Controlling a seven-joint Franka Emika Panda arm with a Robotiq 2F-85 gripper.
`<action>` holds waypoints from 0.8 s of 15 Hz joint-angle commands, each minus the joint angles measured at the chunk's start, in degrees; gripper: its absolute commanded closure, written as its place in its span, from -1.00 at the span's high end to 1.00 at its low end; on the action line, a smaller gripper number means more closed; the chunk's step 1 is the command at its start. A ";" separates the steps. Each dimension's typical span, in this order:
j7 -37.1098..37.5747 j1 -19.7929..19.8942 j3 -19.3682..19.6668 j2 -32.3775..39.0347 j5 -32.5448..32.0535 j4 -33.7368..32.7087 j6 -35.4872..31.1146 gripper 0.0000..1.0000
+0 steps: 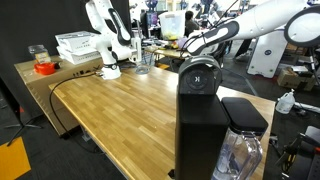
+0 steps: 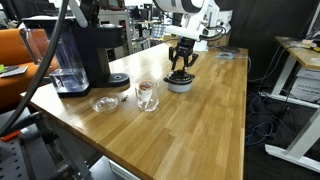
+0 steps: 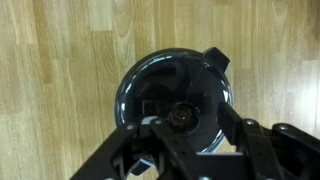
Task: Put the black lid on the gray bowl
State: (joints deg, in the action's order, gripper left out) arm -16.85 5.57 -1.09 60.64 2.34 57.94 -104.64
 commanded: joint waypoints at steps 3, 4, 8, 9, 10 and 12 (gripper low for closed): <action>-1.72 1.05 -1.14 1.43 0.06 -2.86 2.32 1.00; -1.89 1.04 -1.17 1.39 0.04 -2.81 2.28 1.00; -2.59 0.93 -1.18 1.20 -0.13 -2.53 2.09 1.00; -2.74 0.93 -1.19 1.12 -0.14 -2.40 2.00 1.00; -2.85 0.93 -1.22 0.95 -0.13 -2.17 1.83 1.00; -2.95 0.87 -1.21 0.23 -0.17 -1.20 1.13 1.00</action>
State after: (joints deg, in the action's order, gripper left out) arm -18.55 5.65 -1.22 60.79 2.34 57.69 -104.64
